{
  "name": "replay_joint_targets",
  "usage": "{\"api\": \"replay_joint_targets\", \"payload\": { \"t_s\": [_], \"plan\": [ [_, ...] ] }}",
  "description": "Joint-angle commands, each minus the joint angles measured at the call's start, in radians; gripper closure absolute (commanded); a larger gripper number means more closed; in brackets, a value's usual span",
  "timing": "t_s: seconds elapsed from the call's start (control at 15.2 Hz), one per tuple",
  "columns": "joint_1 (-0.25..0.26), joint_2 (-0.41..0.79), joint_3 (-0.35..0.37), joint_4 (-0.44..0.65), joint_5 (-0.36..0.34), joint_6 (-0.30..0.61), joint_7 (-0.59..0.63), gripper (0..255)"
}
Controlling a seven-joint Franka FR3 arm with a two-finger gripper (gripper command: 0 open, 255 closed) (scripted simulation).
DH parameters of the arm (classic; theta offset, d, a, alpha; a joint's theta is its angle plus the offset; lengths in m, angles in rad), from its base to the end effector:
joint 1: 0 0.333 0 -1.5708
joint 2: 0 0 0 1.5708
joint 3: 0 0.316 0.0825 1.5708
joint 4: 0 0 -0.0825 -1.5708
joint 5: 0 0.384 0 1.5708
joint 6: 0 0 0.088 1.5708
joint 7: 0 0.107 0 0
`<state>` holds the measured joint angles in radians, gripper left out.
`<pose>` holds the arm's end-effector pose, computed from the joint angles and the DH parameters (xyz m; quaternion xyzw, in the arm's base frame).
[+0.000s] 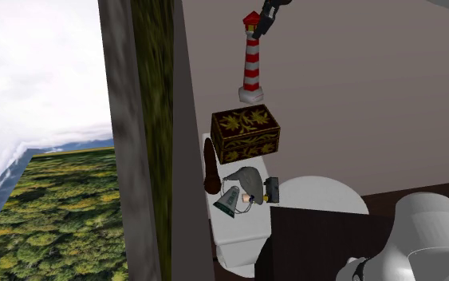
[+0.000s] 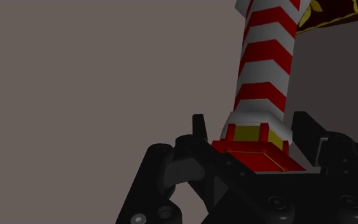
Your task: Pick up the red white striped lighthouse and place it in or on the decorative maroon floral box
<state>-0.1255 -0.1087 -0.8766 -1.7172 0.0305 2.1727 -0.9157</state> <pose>0.2915 -0.5012 0.6573 0.9627 -0.0561 0.1939 0.1804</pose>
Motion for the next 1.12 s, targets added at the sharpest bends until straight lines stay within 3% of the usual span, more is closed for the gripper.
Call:
{"api": "replay_joint_targets", "payload": {
  "t_s": [0.0,1.06],
  "plan": [
    [0.0,-0.005,0.002,-0.033,-0.004,0.032,0.001,255],
    [-0.001,-0.003,-0.009,-0.247,0.011,0.245,-0.024,255]
  ]
}}
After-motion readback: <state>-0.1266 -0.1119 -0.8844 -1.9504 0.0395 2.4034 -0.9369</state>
